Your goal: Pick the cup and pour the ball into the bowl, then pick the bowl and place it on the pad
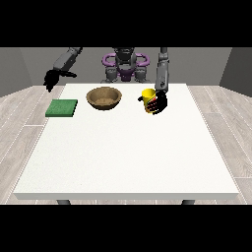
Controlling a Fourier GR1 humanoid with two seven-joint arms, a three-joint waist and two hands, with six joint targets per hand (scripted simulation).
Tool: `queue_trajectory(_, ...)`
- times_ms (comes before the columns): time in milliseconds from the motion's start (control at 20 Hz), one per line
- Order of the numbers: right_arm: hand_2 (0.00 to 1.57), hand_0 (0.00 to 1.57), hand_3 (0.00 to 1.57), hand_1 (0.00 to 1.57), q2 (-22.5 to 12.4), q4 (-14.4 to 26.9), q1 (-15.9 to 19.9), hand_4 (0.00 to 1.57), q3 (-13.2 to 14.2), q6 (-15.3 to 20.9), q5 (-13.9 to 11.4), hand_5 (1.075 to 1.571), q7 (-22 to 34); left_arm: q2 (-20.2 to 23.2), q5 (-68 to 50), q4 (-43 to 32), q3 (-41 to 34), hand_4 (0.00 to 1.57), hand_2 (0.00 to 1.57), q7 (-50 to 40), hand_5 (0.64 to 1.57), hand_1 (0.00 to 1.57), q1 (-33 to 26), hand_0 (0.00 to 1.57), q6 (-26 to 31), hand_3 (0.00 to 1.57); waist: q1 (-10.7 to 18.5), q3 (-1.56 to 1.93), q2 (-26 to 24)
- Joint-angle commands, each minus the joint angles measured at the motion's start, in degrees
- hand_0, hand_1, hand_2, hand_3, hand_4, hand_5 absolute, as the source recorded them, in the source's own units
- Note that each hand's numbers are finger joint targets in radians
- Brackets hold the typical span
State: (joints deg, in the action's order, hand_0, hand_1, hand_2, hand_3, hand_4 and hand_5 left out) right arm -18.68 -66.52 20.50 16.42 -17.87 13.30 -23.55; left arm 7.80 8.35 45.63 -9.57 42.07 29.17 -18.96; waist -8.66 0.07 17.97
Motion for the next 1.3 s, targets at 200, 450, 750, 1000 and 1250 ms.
queue_trajectory(200,0.0,0.0,0.0,0.0,-5.0,0.69,-0.16,0.0,2.97,-4.51,2.75,1.556,0.14,0.53,3.82,-6.76,-1.26,0.88,1.57,2.19,1.502,1.35,3.16,1.35,-9.75,1.57,-2.88,-0.09,1.25)
queue_trajectory(450,0.0,0.0,0.0,0.0,-7.05,11.36,-0.7,0.0,4.96,-4.31,2.31,1.556,2.42,-1.18,13.02,-2.67,7.95,0.99,1.57,-10.89,1.532,1.35,1.73,1.35,-12.75,1.57,2.8,0.03,-11.64)
queue_trajectory(750,0.0,0.0,0.0,0.0,-7.55,20.6,-5.97,0.0,6.36,-3.15,-0.71,1.56,-2.75,-3.31,24.68,0.97,18.23,1.09,1.57,-26.27,1.571,1.4,3.84,1.4,-12.95,1.57,9.69,0.09,-19.55)
queue_trajectory(1000,0.0,0.0,0.0,0.0,-7.48,22.98,-5.18,0.0,6.18,-1.41,-1.62,1.557,-2.5,-5.28,37.66,-1.21,25.04,1.07,1.57,-37.63,1.568,1.36,7.92,1.36,-17.03,1.57,11.42,0.08,-20.79)
queue_trajectory(1250,0.08,0.0,0.0,0.0,-7.72,25.12,-5.86,0.0,6.57,-4.68,-0.84,1.554,-7.14,-5.6,42.2,2.13,25.56,1.05,1.57,-43.5,1.569,1.35,9.06,1.35,-12.85,1.57,10.6,-0.03,-19.36)
